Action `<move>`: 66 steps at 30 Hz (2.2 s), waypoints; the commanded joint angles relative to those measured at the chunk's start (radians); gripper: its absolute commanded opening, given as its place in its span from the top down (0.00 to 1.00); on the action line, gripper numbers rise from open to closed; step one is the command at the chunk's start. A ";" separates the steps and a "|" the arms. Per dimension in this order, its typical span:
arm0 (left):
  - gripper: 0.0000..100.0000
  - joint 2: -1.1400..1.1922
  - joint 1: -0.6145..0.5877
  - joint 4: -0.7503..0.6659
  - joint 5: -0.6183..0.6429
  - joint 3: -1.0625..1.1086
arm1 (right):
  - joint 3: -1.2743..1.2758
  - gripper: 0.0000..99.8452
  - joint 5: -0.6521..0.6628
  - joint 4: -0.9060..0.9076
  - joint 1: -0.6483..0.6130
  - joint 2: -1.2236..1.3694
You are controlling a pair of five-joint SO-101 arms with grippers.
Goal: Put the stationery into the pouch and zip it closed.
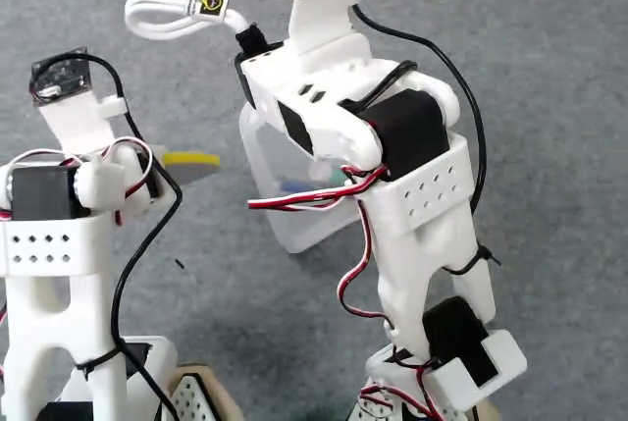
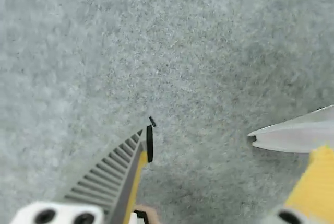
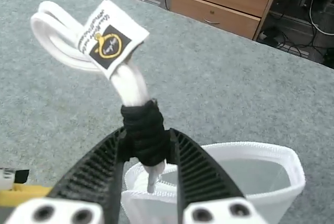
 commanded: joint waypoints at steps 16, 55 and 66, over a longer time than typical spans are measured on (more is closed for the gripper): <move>0.60 -0.017 0.202 -0.198 -0.020 -0.018 | -0.051 0.99 -0.029 0.005 0.104 -0.044; 0.60 0.072 0.357 -0.589 -0.049 0.111 | -0.056 0.99 -0.031 0.124 0.135 -0.044; 0.72 0.084 0.358 -0.614 -0.160 0.079 | -0.056 0.99 -0.029 0.133 0.137 -0.045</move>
